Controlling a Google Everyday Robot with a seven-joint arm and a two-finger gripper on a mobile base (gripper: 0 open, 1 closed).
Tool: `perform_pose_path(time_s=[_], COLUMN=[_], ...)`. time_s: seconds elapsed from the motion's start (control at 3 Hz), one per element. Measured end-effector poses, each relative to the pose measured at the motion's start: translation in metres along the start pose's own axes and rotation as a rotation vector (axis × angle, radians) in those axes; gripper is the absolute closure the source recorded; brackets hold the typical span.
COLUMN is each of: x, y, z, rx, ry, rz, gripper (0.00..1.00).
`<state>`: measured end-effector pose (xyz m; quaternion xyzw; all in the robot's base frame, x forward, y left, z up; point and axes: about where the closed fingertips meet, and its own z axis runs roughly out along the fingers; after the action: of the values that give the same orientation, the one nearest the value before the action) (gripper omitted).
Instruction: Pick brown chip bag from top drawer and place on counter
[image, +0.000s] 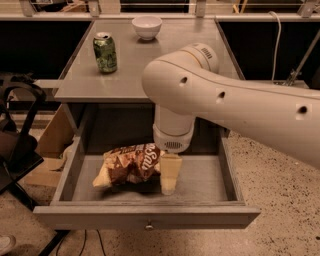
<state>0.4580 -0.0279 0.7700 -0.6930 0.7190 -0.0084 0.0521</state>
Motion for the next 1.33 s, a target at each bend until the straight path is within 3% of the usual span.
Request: perform_pose_path(time_s=[0.67,1.0,1.33], x=[-0.074,-0.091,-0.096], y=[-0.056,-0.069,-0.070], z=[0.061,0.087,0.122], rx=[-0.013,-0.030,-0.032], ry=[-0.043,-0.060,-0.084], rz=[-0.131,-0.131,-0.113], gripper=[0.00,0.00,0.18])
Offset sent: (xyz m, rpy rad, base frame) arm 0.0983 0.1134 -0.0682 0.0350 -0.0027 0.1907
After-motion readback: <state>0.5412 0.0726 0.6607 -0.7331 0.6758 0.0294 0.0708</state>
